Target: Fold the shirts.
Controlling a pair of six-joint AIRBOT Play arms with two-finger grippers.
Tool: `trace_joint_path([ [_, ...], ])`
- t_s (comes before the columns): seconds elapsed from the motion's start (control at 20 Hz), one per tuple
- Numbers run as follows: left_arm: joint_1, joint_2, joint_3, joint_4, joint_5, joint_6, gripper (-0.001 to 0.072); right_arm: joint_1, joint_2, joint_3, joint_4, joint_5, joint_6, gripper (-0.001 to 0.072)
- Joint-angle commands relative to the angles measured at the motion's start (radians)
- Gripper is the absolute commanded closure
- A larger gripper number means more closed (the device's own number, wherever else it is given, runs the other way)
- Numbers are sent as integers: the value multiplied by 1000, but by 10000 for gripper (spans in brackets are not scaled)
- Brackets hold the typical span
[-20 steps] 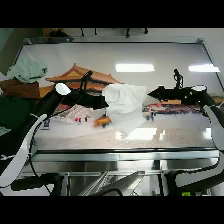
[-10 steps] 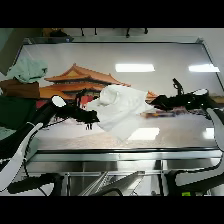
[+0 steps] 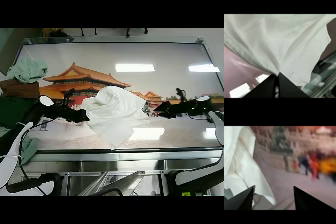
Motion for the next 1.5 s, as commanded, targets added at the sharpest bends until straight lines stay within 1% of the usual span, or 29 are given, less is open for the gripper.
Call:
trace_joint_path([
  [0.0, 8, 1, 0, 2, 11, 14, 696, 143, -40, -18, -6, -23, 2, 171],
  [0.1, 8, 1, 0, 2, 11, 19, 696, 212, -57, -18, -6, -27, 2, 234],
  [0.2, 8, 1, 0, 1, 11, 20, 697, 250, -61, -17, 10, -21, 1, 234],
  [0.25, 8, 1, 0, -7, 11, 21, 696, 257, -60, -17, 38, -2, -8, 319],
  [0.3, 8, 1, 0, -19, 8, 21, 696, 257, -59, -13, 91, 41, -42, 566],
  [0.35, 8, 1, 11, -20, -5, 21, 697, 257, -58, -1, 145, 89, -51, 695],
  [0.4, 8, 2, 42, -24, -42, 21, 697, 254, -54, 33, 185, 144, -51, 696],
  [0.45, 8, 15, 88, -55, -87, 21, 698, 246, -40, 101, 194, 195, -36, 697],
  [0.5, 20, 54, 158, -106, -121, 20, 698, 226, -18, 193, 189, 217, 3, 697],
  [0.6, 77, 159, 371, -238, -137, 5, 698, 158, 37, 475, 192, 239, 103, 697],
  [0.7, 166, 241, 674, -307, -130, -54, 698, 82, 72, 838, 216, 235, 175, 698],
  [0.75, 214, 265, 841, -296, -117, -92, 698, 37, 92, 1017, 230, 195, 200, 699],
  [0.8, 270, 275, 1020, -295, -93, -114, 698, -5, 116, 1162, 252, 135, 203, 698],
  [0.85, 330, 275, 1179, -295, -71, -149, 697, -45, 154, 1239, 274, 60, 199, 698],
  [0.9, 403, 277, 1313, -299, -39, -182, 698, -82, 210, 1255, 290, -23, 176, 699],
  [0.95, 465, 290, 1381, -301, -14, -201, 697, -123, 278, 1242, 290, -92, 133, 698],
  [1.0, 529, 319, 1395, -307, -5, -206, 697, -156, 335, 1223, 290, -132, 100, 698],
  [1.05, 580, 358, 1362, -313, -6, -206, 697, -182, 389, 1202, 290, -159, 64, 698],
  [1.1, 629, 408, 1288, -343, -2, -187, 697, -195, 430, 1186, 288, -172, 21, 698],
  [1.25, 740, 552, 1015, -488, 40, -48, 697, -202, 498, 1178, 264, -179, -61, 697],
  [1.35, 779, 587, 937, -515, 19, -1, 697, -202, 491, 1173, 261, -167, -68, 698],
  [1.45, 767, 586, 898, -512, -10, 42, 697, -201, 452, 1130, 279, -114, -69, 698],
])
